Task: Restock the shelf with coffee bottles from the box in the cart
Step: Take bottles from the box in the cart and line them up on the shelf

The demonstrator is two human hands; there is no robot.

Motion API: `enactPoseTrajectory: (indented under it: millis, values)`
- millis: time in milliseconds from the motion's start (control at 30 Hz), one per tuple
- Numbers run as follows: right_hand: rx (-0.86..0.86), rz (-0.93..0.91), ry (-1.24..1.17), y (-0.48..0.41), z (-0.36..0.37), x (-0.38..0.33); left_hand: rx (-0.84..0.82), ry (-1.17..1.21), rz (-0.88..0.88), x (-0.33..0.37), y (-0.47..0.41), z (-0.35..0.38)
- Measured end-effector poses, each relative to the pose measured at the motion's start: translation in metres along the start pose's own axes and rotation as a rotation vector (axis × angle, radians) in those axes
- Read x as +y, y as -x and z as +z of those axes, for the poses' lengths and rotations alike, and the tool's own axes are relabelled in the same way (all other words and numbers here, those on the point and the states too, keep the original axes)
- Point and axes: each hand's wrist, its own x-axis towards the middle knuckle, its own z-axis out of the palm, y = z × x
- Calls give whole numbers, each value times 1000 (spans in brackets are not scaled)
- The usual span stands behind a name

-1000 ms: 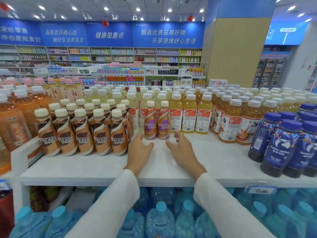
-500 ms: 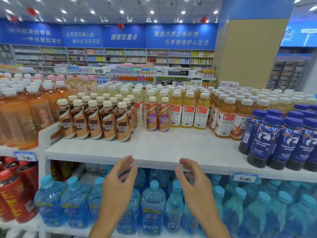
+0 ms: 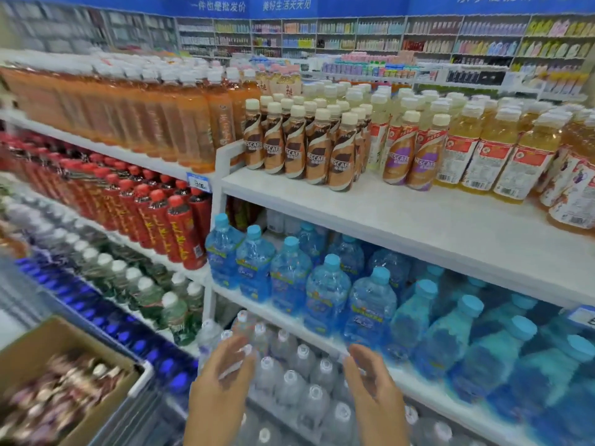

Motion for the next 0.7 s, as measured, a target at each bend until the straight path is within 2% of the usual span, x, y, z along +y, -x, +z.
enactPoseTrajectory:
  millis: [267,700]
  values:
    - [-231,79,50,34,99,13,207,8,-121,-38,17,-97]
    - [-546,108,245,94,296,31,412,22,-252,-83,27,-282]
